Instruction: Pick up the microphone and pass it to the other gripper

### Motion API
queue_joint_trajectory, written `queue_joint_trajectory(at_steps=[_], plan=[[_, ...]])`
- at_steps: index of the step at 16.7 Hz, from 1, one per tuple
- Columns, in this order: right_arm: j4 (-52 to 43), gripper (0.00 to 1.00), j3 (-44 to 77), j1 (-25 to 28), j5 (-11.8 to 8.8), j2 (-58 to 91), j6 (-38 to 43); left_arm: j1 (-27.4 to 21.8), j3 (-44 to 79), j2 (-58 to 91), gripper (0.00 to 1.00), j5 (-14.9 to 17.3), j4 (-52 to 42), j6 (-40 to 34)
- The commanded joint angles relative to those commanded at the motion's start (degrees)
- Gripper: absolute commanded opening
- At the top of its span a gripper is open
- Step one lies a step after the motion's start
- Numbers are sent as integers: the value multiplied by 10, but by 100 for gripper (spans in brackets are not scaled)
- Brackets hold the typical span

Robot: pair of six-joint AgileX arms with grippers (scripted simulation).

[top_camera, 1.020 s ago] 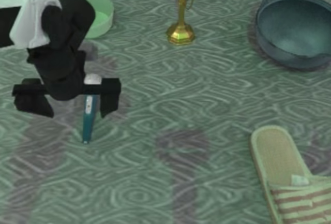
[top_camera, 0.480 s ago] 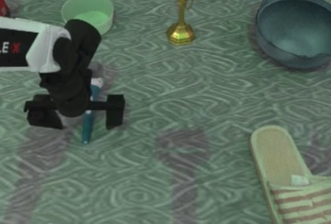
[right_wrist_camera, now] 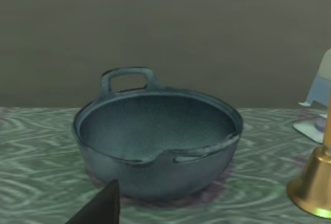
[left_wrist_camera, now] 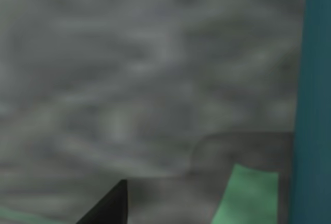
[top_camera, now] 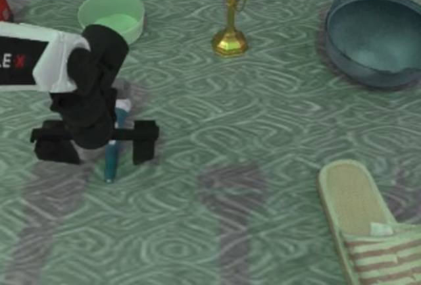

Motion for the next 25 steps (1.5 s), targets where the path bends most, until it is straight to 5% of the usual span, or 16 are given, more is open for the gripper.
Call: queue_joint_trajectory(at_steps=[7, 18, 25], plan=[[0, 100, 0, 0, 0, 0, 0, 0, 0, 0, 2, 0, 0, 0], [0, 100, 0, 0, 0, 0, 0, -1, 13, -37, 0, -7, -10, 9], [0, 100, 0, 0, 0, 0, 0, 5, -32, -79, 0, 76, 188, 51]])
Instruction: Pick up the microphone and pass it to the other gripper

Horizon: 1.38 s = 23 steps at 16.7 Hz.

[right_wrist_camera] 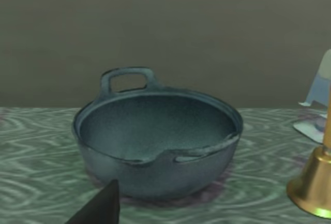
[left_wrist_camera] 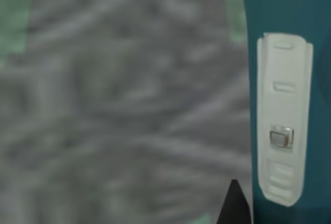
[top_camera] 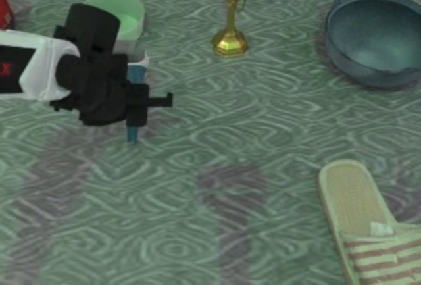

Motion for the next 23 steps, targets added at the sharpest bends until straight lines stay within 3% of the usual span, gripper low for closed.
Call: queue_joint_trajectory(at_steps=[9, 13, 19, 23], plan=[[0, 100, 0, 0, 0, 0, 0, 17, -128, -108, 0, 171, 455, 89], [0, 100, 0, 0, 0, 0, 0, 23, -165, -160, 0, 224, 577, 121], [0, 100, 0, 0, 0, 0, 0, 25, -174, -176, 0, 238, 604, 130], [0, 100, 0, 0, 0, 0, 0, 1, -176, -175, 0, 215, 616, 129]])
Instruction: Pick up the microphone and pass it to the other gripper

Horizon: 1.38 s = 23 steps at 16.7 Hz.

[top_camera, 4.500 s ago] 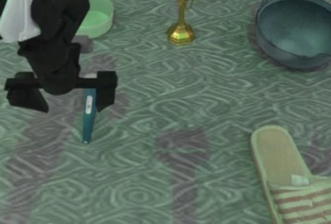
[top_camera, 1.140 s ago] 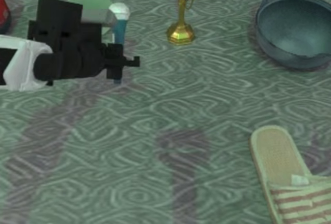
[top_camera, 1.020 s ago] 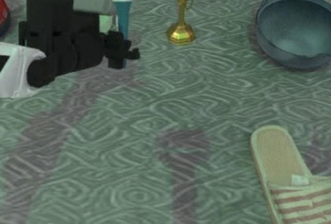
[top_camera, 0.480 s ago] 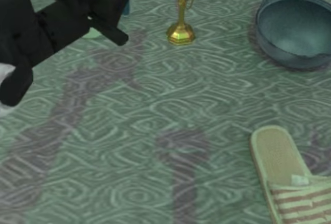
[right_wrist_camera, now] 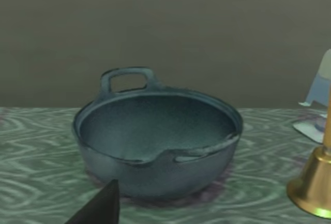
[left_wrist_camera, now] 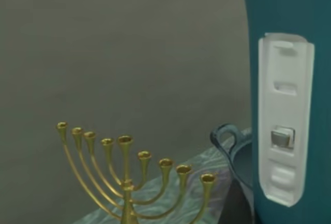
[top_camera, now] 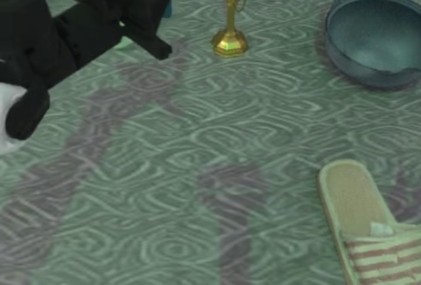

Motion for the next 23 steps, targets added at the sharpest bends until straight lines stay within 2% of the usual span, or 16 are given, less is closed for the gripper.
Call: queue_joint_trajectory(at_steps=[7, 9, 20, 23], plan=[[0, 100, 0, 0, 0, 0, 0, -140, -41, -9, 0, -151, 79, -10], [0, 100, 0, 0, 0, 0, 0, -168, -49, -13, 0, -178, 95, -11], [0, 100, 1, 0, 0, 1, 0, -173, -50, -14, 0, -183, 98, -11], [18, 100, 31, 20, -17, 38, -2, -173, -50, -14, 0, -183, 98, -11]])
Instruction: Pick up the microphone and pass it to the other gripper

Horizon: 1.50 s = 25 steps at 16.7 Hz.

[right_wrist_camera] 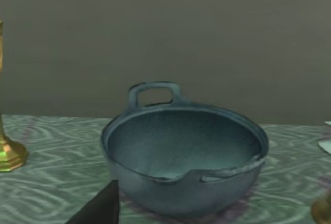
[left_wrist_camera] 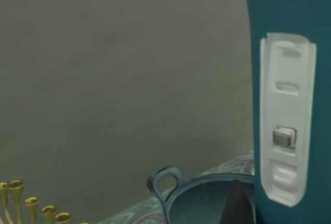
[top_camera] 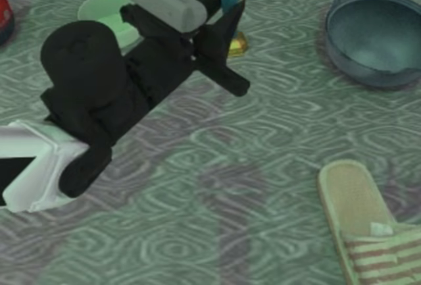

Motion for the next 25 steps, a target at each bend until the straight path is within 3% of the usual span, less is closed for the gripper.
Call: queue_joint_trajectory(at_steps=[15, 19, 25], plan=[[209, 100, 355, 230, -195, 602, -28, 0, 0, 0, 0, 0, 0, 0], [239, 100, 402, 259, -219, 669, -33, 0, 0, 0, 0, 0, 0, 0], [239, 100, 404, 258, -219, 671, -33, 0, 0, 0, 0, 0, 0, 0]])
